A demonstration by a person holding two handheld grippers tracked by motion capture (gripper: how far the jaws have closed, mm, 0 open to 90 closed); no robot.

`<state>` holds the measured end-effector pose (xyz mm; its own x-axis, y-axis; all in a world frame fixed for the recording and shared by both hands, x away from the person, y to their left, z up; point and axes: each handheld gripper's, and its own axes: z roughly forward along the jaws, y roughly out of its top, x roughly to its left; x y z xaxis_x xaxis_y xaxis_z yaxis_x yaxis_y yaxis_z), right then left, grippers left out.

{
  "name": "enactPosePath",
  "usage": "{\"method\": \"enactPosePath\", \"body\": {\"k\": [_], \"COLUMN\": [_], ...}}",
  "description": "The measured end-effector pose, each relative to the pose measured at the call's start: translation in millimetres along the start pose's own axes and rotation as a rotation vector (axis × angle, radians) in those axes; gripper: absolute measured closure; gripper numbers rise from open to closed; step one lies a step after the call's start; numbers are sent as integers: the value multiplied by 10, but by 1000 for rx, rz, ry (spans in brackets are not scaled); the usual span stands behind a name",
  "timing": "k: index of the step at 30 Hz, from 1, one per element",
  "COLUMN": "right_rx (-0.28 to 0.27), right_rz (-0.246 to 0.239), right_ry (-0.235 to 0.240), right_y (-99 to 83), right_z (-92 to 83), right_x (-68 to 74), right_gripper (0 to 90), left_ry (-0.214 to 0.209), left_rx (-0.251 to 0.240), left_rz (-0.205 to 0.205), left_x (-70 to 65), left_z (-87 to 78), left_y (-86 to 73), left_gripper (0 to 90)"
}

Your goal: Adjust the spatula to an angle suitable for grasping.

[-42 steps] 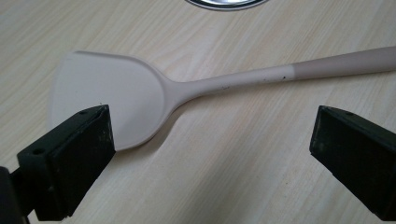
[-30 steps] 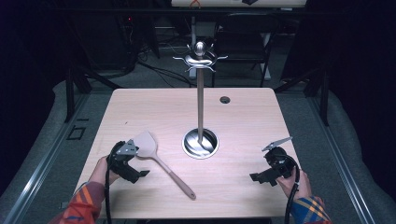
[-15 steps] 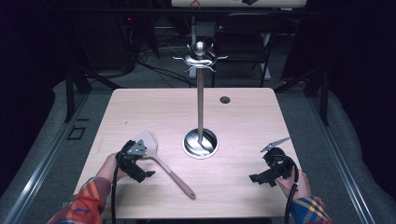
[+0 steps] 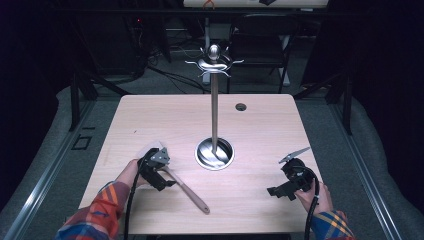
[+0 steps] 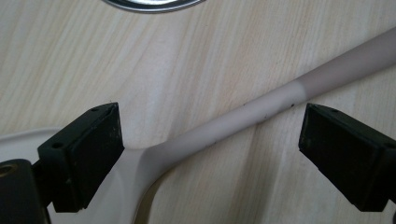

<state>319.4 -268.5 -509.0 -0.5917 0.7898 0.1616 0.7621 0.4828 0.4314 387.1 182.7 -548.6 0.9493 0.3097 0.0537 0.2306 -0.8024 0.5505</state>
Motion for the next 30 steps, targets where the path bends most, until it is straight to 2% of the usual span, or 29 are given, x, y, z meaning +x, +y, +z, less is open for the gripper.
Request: {"method": "enactPosePath", "body": {"k": [6, 7, 12, 13, 15, 16, 19, 24, 30], "right_rx": [14, 9, -6, 10, 9, -4, 13, 6, 18], "right_rz": [-11, -6, 10, 0, 1, 10, 12, 6, 8], "right_ry": [-2, -6, 4, 1, 4, 10, 3, 5, 12], "right_y": [5, 2, -3, 2, 1, -4, -8, -12, -16], "right_z": [-3, 0, 12, 5, 6, 14, 5, -2, -5], "right_x": [-3, 0, 5, -2, -1, 2, -12, -11, -9], "right_gripper": [31, 30, 25, 25, 24, 24, 23, 20, 16], "left_ry": [-25, -41, -62, -62, -89, -83, -83, -84, -85], "left_rx": [8, 16, 28, 28, 60, 58, 62, 48, 46], "left_rz": [11, 11, 22, 22, 25, 25, 28, 19, 12], "left_x": [25, 32, 25, 25, 36, 32, 34, 38, 34], "left_z": [52, 53, 88, 88, 127, 136, 126, 118, 66], "left_y": [26, 25, 17, 17, 16, 8, 7, -6, -18], "left_gripper": [159, 171, 225, 234, 256, 249, 258, 271, 364]}}
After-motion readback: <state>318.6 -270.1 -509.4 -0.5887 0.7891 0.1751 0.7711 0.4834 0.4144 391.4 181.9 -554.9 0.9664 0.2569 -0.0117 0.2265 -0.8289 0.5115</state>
